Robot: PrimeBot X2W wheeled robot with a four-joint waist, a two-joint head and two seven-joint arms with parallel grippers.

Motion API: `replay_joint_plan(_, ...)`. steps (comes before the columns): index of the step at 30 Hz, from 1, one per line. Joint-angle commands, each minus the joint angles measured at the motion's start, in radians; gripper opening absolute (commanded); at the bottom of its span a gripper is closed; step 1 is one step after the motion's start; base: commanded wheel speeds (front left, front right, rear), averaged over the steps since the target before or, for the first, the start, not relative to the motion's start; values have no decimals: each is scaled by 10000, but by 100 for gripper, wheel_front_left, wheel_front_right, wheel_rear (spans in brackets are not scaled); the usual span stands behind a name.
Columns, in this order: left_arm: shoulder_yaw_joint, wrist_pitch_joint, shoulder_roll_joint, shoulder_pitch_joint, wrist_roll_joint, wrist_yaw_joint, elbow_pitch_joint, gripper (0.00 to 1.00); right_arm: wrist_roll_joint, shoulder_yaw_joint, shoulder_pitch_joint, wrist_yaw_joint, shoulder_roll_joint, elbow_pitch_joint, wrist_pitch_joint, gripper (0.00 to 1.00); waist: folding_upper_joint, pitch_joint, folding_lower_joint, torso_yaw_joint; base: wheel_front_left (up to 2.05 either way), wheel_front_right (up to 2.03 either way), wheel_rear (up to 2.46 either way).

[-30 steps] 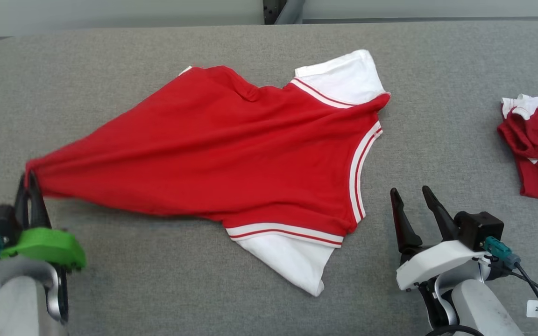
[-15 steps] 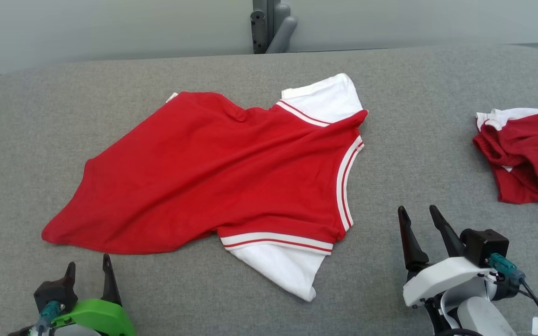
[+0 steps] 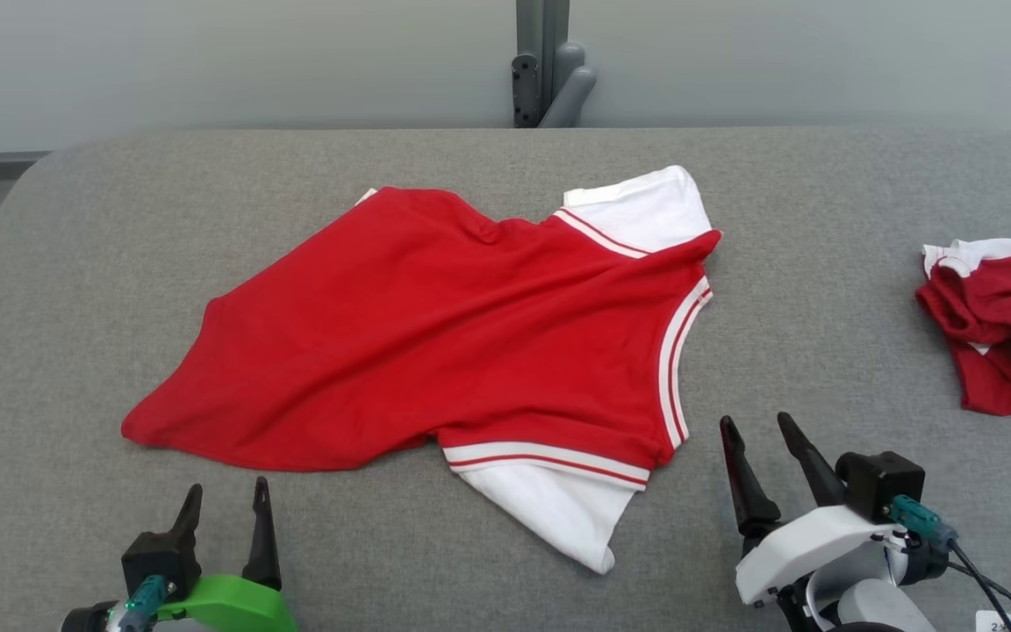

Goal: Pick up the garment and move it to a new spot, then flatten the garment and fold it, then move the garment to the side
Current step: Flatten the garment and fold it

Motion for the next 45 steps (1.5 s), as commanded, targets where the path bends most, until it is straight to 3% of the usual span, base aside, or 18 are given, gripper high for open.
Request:
replay_joint_plan(1, -139, 7, 1, 155, -68, -44, -42, 100, 38, 124, -71, -13, -28, 56, -28, 100, 0, 157, 0, 161, 0, 0, 0)
replay_joint_plan(7, -810, 7, 6, 49, -310, 53, -218, 100, 75, 557, -427, -13, -31, 659, -28, 100, 0, 494, 0, 573, 0, 0, 0)
replay_joint_plan(18, -1195, 7, 6, -345, -527, 243, -473, 100, -627, 213, -1519, -13, -34, 2502, -28, 100, 0, 1088, 0, 1256, 0, 0, 0)
replay_joint_plan(19, -1210, 7, 6, -365, -581, 303, -539, 100, -860, 220, -1711, -13, -34, 2821, -25, 95, 0, 1181, 0, 1280, 0, 0, 0)
replay_joint_plan(20, -1222, 7, 5, -374, -600, 319, -568, 100, -927, 208, -1797, -13, -33, 3016, -8, 76, 0, 1221, 0, 1283, 0, 0, 0)
replay_joint_plan(22, -1258, 7, 5, -399, -638, 314, -612, 100, -989, 161, -1948, -14, -31, 3333, 7, 0, 0, 1279, 0, 1276, 0, 0, 0)
replay_joint_plan(38, -1884, 7, 6, -879, -427, 147, -584, 100, -2557, -2486, -3256, -16, -1003, 3179, -16, 0, 0, 1566, 0, 1065, 0, 0, 0)
replay_joint_plan(39, -1897, 7, 6, -893, -413, 139, -566, 100, -2675, -2630, -3318, -16, -1056, 3259, -16, 11, 0, 1550, 0, 1041, 0, 0, 0)
replay_joint_plan(41, -1914, 7, 6, -891, -414, 128, -518, 100, -2945, -2902, -3446, -16, -1105, 3345, -16, 100, 0, 1475, 0, 973, 0, 0, 0)
replay_joint_plan(45, -1900, 7, 8, -704, -511, 207, -453, 100, -3244, -3204, -3343, -16, -894, 2921, -16, 100, 0, 1183, 0, 776, 0, 0, 0)
